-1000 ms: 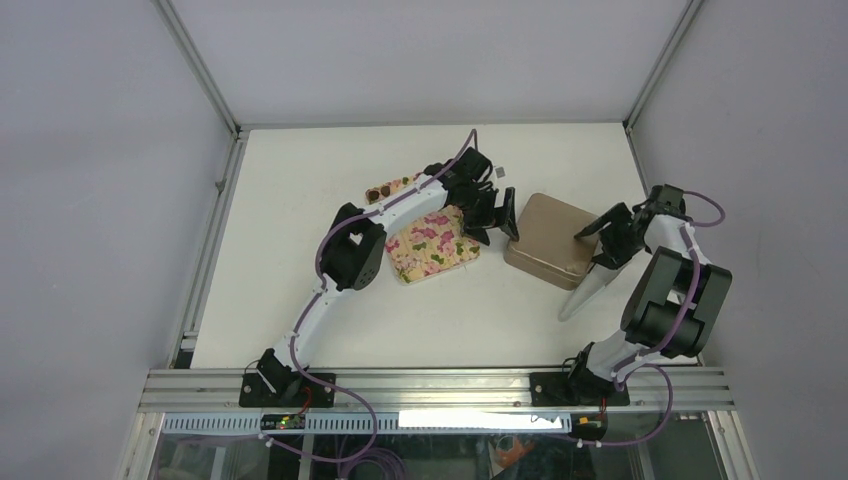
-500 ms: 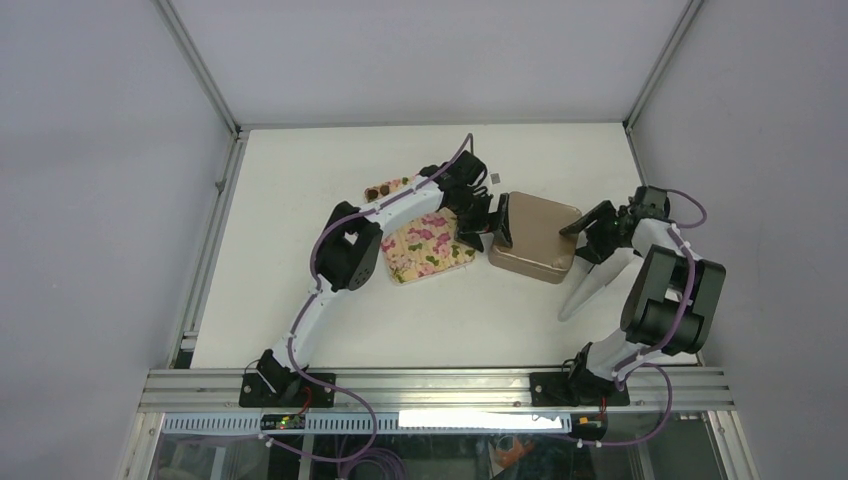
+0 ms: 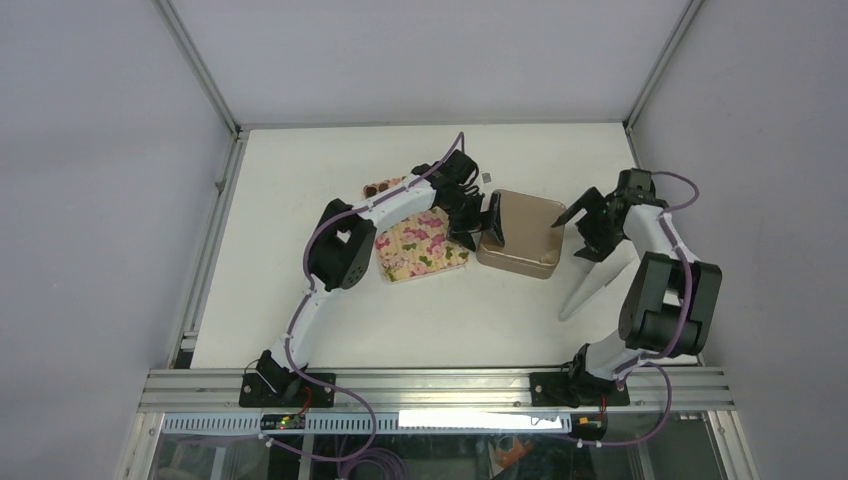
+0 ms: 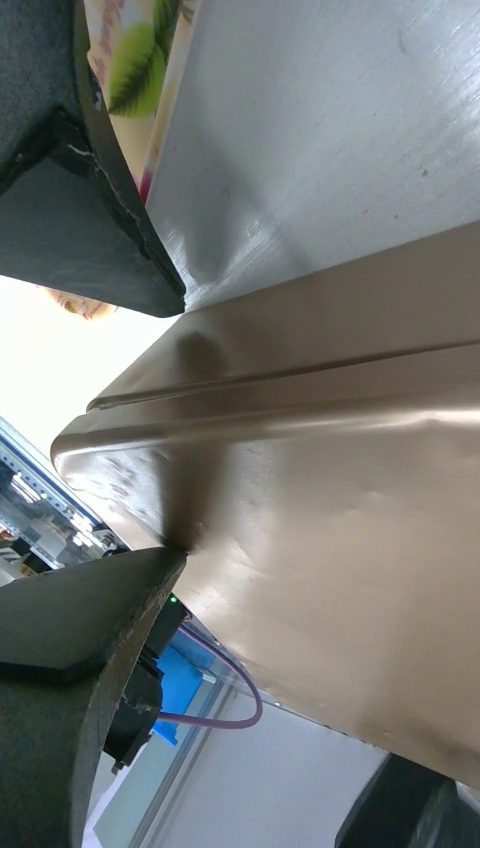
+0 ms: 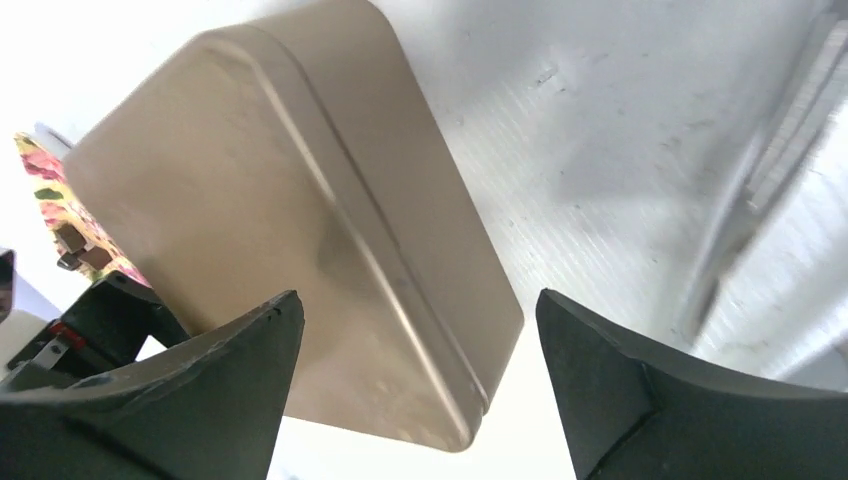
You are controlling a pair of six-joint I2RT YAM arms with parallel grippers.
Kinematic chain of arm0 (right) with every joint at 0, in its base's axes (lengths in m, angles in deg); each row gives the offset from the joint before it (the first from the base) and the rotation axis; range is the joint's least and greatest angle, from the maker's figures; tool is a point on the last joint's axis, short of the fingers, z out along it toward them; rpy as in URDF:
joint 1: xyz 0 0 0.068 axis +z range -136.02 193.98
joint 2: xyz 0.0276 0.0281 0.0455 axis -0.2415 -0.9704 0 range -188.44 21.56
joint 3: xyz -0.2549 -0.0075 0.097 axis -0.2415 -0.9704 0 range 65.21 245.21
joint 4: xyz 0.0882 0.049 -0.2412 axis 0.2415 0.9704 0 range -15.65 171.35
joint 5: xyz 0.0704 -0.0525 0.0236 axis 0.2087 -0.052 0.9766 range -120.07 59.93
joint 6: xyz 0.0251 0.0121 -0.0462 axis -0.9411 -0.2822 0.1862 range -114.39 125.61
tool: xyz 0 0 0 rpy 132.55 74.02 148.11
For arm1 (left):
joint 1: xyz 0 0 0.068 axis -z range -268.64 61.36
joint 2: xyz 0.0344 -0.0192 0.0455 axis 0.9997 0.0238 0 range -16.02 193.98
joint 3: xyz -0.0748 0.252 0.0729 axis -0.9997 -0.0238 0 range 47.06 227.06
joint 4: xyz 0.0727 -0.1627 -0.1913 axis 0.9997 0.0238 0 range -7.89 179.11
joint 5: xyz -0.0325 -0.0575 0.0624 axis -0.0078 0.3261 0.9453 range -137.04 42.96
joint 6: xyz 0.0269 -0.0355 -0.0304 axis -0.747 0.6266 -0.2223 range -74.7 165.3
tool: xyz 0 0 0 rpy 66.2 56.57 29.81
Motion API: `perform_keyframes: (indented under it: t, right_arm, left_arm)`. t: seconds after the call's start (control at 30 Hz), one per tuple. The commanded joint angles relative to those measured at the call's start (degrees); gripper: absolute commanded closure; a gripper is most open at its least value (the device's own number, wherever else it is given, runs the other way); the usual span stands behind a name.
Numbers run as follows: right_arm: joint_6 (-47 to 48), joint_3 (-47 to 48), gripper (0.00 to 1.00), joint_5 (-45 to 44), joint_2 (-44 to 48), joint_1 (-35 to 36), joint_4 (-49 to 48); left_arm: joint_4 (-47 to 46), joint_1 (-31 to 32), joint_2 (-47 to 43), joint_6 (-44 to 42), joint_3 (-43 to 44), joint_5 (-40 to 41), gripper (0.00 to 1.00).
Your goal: Pack the chocolate
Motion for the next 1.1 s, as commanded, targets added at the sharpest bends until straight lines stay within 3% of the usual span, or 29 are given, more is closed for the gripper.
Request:
perform_keyframes:
  t: [0.0, 0.1, 0.27, 0.43, 0.63, 1.07]
  right_arm:
    - [2.67, 6.34, 0.09, -8.50, 9.12, 0.26, 7.71]
    - [4.31, 9.70, 0.14, -12.37, 12.65, 3.56, 11.11]
    - [6.14, 13.26, 0.52, -16.93, 13.55, 12.61, 16.35]
    - [3.47, 7.16, 0.66, -15.64, 13.02, 18.22, 15.66]
    - [0.79, -3.05, 0.70, -15.53, 11.37, 18.71, 11.82]
    - [1.25, 14.36, 0.71, -14.62, 13.42, 20.69, 15.98]
  left_arm:
    - [2.57, 0.21, -2.09, -1.76, -2.84, 2.76, 0.10]
    - [2.57, 0.19, -2.10, -1.58, -3.23, 2.68, 0.10]
    - [2.57, 0.16, -2.03, -1.58, -3.08, 2.76, 0.10]
    - [2.57, 0.21, -1.66, -1.23, -2.99, 2.67, 0.10]
    - [2.57, 0.17, -1.27, -0.79, -2.77, 2.68, 0.10]
    - [2.71, 0.18, -2.58, -0.96, -2.19, 3.08, 0.10]
